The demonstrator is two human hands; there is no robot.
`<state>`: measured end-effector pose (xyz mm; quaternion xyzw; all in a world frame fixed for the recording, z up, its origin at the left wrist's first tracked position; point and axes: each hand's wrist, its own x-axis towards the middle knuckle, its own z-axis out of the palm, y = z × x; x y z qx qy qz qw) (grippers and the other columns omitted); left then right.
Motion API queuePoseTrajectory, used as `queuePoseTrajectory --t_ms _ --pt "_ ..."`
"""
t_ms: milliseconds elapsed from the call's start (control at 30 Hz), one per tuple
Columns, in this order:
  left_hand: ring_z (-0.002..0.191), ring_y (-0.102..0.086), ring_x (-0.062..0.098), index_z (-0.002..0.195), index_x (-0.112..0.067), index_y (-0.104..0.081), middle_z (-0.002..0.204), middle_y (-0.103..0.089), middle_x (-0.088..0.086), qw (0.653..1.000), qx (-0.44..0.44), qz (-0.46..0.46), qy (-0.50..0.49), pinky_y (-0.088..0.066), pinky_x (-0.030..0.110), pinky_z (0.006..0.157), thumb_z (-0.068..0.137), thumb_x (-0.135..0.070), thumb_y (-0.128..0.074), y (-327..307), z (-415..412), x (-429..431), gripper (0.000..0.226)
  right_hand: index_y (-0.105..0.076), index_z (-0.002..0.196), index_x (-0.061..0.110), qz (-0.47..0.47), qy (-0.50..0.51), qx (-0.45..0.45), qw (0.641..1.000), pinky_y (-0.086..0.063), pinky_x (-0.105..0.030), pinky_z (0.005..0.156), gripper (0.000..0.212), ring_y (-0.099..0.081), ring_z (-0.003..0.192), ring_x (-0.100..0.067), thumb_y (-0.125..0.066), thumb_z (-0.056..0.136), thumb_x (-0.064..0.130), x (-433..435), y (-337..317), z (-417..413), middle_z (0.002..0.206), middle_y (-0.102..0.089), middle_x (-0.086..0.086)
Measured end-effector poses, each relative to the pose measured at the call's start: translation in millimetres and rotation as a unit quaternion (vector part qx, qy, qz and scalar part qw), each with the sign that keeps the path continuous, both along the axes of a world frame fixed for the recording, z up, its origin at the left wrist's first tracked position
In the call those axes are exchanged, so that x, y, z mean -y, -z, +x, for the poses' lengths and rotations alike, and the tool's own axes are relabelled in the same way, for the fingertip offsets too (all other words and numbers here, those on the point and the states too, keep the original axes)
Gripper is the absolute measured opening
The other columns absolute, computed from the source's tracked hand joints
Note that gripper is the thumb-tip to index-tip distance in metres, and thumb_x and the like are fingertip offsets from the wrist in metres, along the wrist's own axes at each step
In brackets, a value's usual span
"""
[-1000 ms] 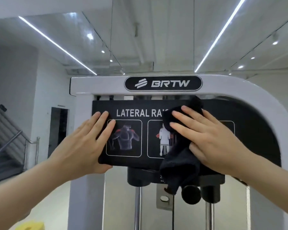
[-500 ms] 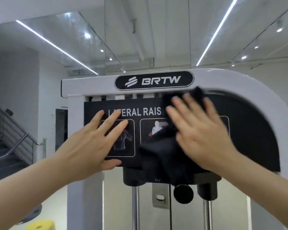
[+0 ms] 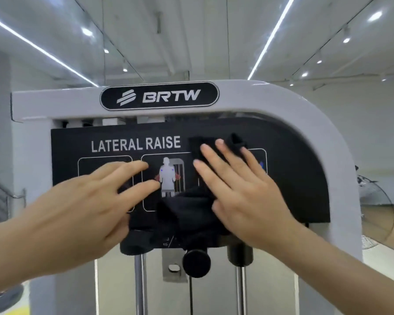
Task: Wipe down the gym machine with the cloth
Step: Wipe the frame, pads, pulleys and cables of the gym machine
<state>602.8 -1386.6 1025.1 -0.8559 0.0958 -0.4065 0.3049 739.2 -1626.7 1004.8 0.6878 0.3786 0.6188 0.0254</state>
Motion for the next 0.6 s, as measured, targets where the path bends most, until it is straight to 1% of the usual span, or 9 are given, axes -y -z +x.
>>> queuePoseTrajectory --t_ms 67,133,200,300,367,400,467,533,600 --pt "0.109 -0.058 0.022 0.137 -0.030 -0.047 0.137 -0.051 0.003 1.000 -0.013 -0.001 -0.003 -0.057 0.031 0.058 0.080 -0.043 -0.037 -7 -3 15 0.060 -0.046 0.143 0.010 0.039 0.028 0.009 0.999 -0.022 -0.050 0.117 0.061 -0.027 0.145 -0.032 -0.043 0.083 0.017 31 0 9 0.154 -0.035 -0.012" --pt "0.110 -0.059 0.021 0.141 -0.031 -0.043 0.137 -0.051 0.001 1.000 -0.006 0.015 0.001 -0.058 0.032 0.064 0.082 -0.050 -0.038 -13 -2 31 0.062 -0.046 0.143 0.007 0.088 0.038 0.007 0.995 -0.024 -0.053 0.115 0.059 -0.028 0.144 -0.035 -0.042 0.084 0.013 56 5 17 0.153 -0.035 -0.016" --pt "0.117 -0.055 0.024 0.142 -0.028 -0.042 0.141 -0.048 0.004 0.999 0.002 0.031 0.010 -0.059 0.038 0.075 0.084 -0.056 -0.038 -14 2 43 0.064 -0.048 0.140 0.003 0.122 0.031 0.010 0.992 -0.027 -0.056 0.113 0.057 -0.030 0.142 -0.039 -0.044 0.084 0.008 67 15 22 0.151 -0.036 -0.020" --pt "0.130 -0.044 0.033 0.146 -0.020 -0.038 0.149 -0.038 0.013 0.997 0.039 0.061 0.006 -0.052 0.050 0.092 0.088 -0.059 -0.036 -31 14 56 0.070 -0.051 0.137 0.002 0.150 -0.001 0.018 0.989 -0.028 -0.055 0.113 0.055 -0.035 0.139 -0.041 -0.047 0.082 0.007 52 7 20 0.148 -0.040 -0.023" --pt "0.129 -0.042 0.036 0.146 -0.011 -0.038 0.148 -0.037 0.018 0.994 0.076 0.077 0.008 -0.049 0.051 0.096 0.090 -0.051 -0.043 -47 25 63 0.068 -0.050 0.139 0.003 0.130 -0.018 0.019 0.991 -0.025 -0.052 0.114 0.057 -0.035 0.139 -0.038 -0.045 0.083 0.015 23 -19 11 0.149 -0.039 -0.021" --pt "0.126 -0.042 0.037 0.144 -0.006 -0.040 0.145 -0.039 0.019 0.993 0.089 0.071 0.008 -0.048 0.050 0.097 0.089 -0.045 -0.046 -54 30 67 0.067 -0.047 0.141 0.003 0.114 -0.021 0.016 0.993 -0.023 -0.050 0.116 0.060 -0.033 0.141 -0.036 -0.043 0.083 0.021 7 -34 6 0.151 -0.037 -0.020" --pt "0.121 -0.044 0.037 0.138 0.002 -0.041 0.141 -0.042 0.021 0.994 0.100 0.040 0.001 -0.047 0.048 0.095 0.078 -0.036 -0.043 -66 37 70 0.071 -0.039 0.146 0.003 0.088 -0.011 0.014 0.996 -0.016 -0.048 0.119 0.063 -0.024 0.145 -0.032 -0.037 0.088 0.028 -19 -56 0 0.155 -0.029 -0.018" --pt "0.117 -0.045 0.037 0.134 0.002 -0.044 0.138 -0.043 0.021 0.995 0.097 0.031 0.002 -0.047 0.049 0.093 0.074 -0.037 -0.048 -70 39 69 0.072 -0.032 0.149 0.003 0.071 0.000 0.007 0.997 -0.012 -0.047 0.120 0.063 -0.018 0.147 -0.031 -0.034 0.092 0.030 -20 -58 3 0.157 -0.024 -0.017" --pt "0.120 -0.044 0.036 0.135 -0.003 -0.046 0.140 -0.041 0.019 0.994 0.090 0.055 -0.008 -0.047 0.051 0.095 0.075 -0.048 -0.058 -63 37 63 0.076 -0.030 0.150 0.004 0.049 -0.010 0.004 0.999 -0.013 -0.049 0.120 0.063 -0.015 0.148 -0.031 -0.037 0.094 0.031 -1 -32 15 0.158 -0.022 -0.017"
